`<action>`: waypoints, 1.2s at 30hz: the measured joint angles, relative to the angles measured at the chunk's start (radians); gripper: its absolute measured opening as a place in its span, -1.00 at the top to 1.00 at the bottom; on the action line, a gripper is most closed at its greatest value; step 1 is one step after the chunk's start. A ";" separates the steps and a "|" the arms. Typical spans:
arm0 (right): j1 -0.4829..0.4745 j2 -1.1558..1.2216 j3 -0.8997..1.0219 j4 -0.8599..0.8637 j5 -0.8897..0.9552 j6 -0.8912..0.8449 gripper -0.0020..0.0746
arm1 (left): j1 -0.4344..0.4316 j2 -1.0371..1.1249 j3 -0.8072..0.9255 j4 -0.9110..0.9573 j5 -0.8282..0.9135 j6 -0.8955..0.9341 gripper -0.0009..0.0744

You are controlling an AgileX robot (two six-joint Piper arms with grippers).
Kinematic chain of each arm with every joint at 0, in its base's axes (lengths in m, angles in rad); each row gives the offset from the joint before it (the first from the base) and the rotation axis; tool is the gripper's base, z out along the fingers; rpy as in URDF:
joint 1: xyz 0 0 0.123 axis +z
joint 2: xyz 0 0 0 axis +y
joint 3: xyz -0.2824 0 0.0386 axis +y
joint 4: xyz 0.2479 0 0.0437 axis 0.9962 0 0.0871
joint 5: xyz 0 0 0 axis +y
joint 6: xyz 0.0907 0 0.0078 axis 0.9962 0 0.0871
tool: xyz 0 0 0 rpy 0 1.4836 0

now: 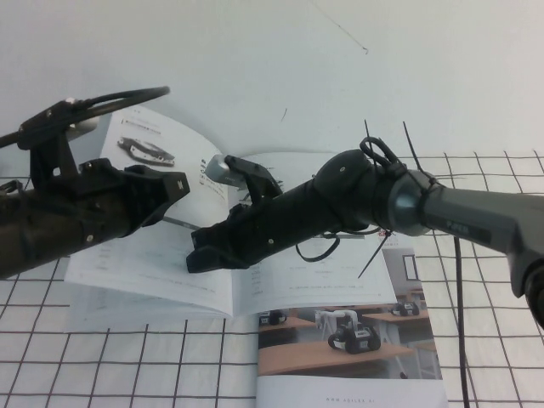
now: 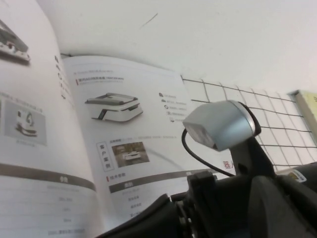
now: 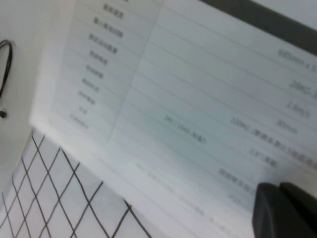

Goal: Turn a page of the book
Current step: Open the closed book

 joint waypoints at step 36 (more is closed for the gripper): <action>-0.129 -0.036 0.002 -0.690 0.035 0.327 0.94 | 0.000 0.579 -0.182 -0.018 -0.129 0.033 0.98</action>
